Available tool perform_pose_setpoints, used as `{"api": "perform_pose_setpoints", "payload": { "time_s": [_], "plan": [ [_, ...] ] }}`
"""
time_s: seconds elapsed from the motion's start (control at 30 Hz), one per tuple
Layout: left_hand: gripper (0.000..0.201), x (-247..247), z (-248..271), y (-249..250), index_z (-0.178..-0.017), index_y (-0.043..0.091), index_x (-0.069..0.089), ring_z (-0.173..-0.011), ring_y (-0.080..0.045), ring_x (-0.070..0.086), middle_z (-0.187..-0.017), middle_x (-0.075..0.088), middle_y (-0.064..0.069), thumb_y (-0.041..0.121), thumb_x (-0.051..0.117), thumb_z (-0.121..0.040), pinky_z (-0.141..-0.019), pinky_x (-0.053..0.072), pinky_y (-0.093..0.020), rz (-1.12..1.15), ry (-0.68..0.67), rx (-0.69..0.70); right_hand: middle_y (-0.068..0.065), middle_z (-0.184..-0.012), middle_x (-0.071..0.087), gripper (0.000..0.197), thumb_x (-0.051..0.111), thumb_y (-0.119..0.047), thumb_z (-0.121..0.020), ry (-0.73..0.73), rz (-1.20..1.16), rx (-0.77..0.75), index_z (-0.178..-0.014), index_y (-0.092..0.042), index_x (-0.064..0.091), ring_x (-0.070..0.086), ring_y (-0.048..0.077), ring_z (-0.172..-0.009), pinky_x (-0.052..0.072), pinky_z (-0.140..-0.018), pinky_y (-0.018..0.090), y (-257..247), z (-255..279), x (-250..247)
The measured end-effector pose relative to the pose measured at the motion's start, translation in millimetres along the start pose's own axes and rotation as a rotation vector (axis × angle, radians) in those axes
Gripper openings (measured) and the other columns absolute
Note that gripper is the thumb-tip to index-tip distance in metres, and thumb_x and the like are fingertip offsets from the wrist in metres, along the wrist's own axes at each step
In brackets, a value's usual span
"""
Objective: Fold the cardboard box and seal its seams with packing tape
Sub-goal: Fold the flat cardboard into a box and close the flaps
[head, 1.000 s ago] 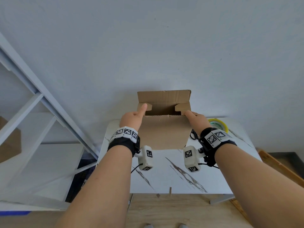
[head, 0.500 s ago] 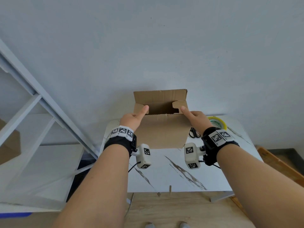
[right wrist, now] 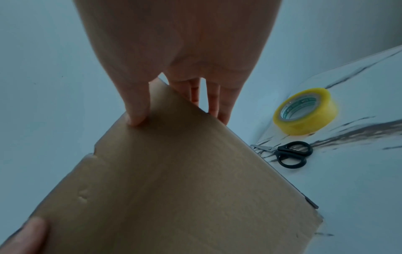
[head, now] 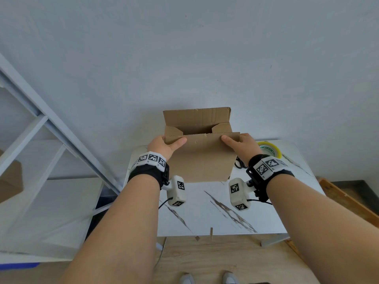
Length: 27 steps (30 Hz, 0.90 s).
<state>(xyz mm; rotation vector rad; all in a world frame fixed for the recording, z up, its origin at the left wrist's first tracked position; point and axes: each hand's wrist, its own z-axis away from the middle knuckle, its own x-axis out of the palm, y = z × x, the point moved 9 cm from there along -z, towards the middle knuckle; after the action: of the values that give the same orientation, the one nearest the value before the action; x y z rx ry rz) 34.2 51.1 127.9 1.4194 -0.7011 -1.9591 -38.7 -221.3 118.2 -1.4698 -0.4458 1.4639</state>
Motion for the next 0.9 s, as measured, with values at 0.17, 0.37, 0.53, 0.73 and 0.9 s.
{"api": "perform_pose_setpoints", "payload": {
  "time_s": [0.17, 0.37, 0.53, 0.73, 0.9],
  "plan": [
    [0.077, -6, -1, 0, -0.126, 0.018, 0.048, -0.109, -0.025, 0.06, -0.121, 0.06, 0.0, 0.055, 0.077, -0.066, -0.095, 0.05, -0.043, -0.01, 0.082, 0.008, 0.012, -0.123, 0.054, 0.053, 0.061, -0.046, -0.088, 0.059, 0.137, -0.001, -0.114, 0.0, 0.06, 0.058, 0.028, -0.104, 0.048, -0.089, 0.036, -5, -7, -6],
    [0.082, -6, -7, 7, -0.136, 0.022, 0.038, -0.117, -0.03, 0.053, -0.133, 0.043, -0.009, 0.044, 0.08, -0.069, -0.1, 0.045, -0.042, -0.094, 0.181, 0.06, 0.012, -0.135, 0.039, 0.056, 0.062, -0.037, -0.091, 0.103, 0.215, 0.01, -0.131, -0.003, 0.043, 0.054, 0.029, -0.111, 0.046, -0.093, 0.038, -12, -9, -1],
    [0.068, 13, -9, 10, -0.142, 0.027, 0.037, -0.132, -0.031, 0.034, -0.142, 0.032, -0.01, 0.038, 0.069, -0.083, -0.105, 0.035, -0.037, -0.141, 0.154, 0.077, 0.011, -0.137, 0.041, 0.065, 0.067, -0.033, -0.087, 0.095, 0.152, 0.046, -0.141, -0.014, 0.035, 0.056, 0.027, -0.108, 0.048, -0.086, 0.036, -1, -12, 1],
    [0.054, 26, -17, 13, -0.139, 0.02, 0.044, -0.137, -0.028, 0.034, -0.152, 0.023, -0.004, 0.025, 0.063, -0.089, -0.111, 0.03, -0.035, -0.066, 0.102, 0.071, 0.013, -0.143, 0.036, 0.077, 0.07, -0.028, -0.084, 0.11, 0.117, 0.07, -0.147, -0.016, 0.028, 0.052, 0.03, -0.117, 0.046, -0.097, 0.039, 0, -18, 3],
    [0.052, 23, -20, 14, -0.136, 0.019, 0.046, -0.131, -0.028, 0.041, -0.148, 0.027, -0.003, 0.022, 0.066, -0.087, -0.108, 0.035, -0.035, -0.056, 0.097, 0.04, 0.003, -0.16, 0.007, 0.1, 0.069, -0.013, -0.079, 0.186, 0.323, -0.019, -0.154, -0.024, 0.005, 0.013, 0.027, -0.146, 0.024, -0.116, 0.039, -28, -22, -5]
  ]
}}
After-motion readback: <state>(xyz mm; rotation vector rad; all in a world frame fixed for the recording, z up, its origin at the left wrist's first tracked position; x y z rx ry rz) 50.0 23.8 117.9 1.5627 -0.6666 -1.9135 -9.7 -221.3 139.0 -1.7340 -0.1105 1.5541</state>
